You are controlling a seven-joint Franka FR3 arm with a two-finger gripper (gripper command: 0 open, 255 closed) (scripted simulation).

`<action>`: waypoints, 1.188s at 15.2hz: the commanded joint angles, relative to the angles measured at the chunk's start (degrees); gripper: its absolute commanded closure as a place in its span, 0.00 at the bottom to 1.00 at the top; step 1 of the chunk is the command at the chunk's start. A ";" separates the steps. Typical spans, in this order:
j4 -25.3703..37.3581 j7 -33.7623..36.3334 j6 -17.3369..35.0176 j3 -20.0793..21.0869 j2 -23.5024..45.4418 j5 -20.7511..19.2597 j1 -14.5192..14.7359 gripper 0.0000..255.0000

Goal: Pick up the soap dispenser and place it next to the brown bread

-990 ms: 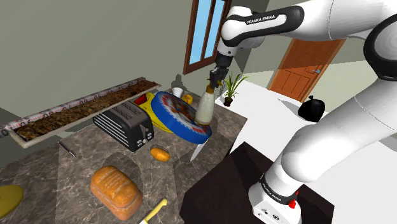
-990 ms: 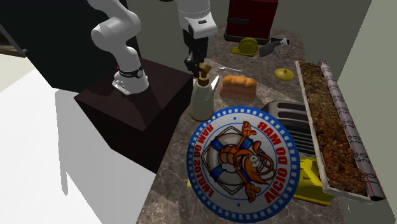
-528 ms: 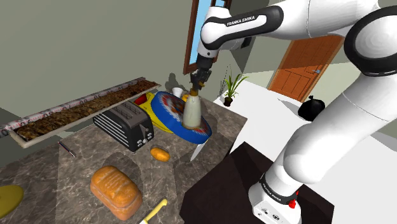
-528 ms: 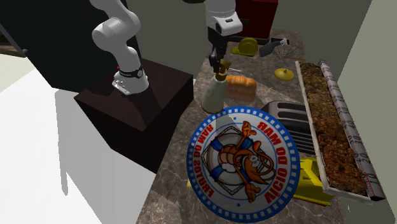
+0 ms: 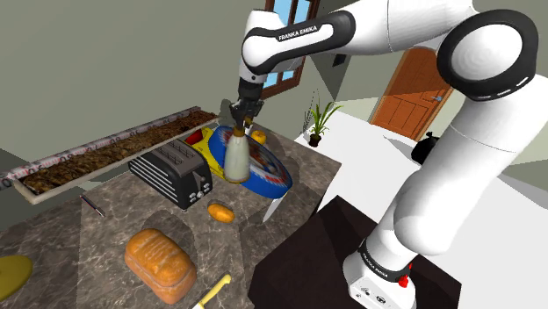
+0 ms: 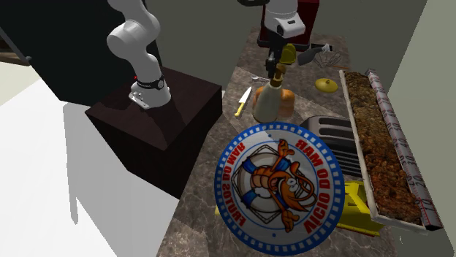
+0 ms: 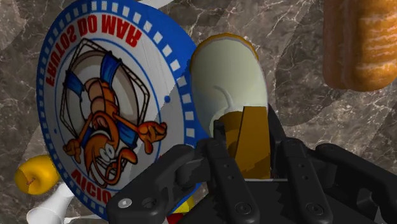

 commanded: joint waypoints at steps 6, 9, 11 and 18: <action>12.32 7.38 -1.00 3.05 10.97 -0.89 3.87 1.00; 18.69 10.26 -2.02 3.94 16.23 -1.57 5.65 1.00; 23.47 12.08 -3.02 4.40 19.96 -2.07 6.88 1.00; 45.52 17.61 -9.39 5.25 35.52 -3.82 11.60 1.00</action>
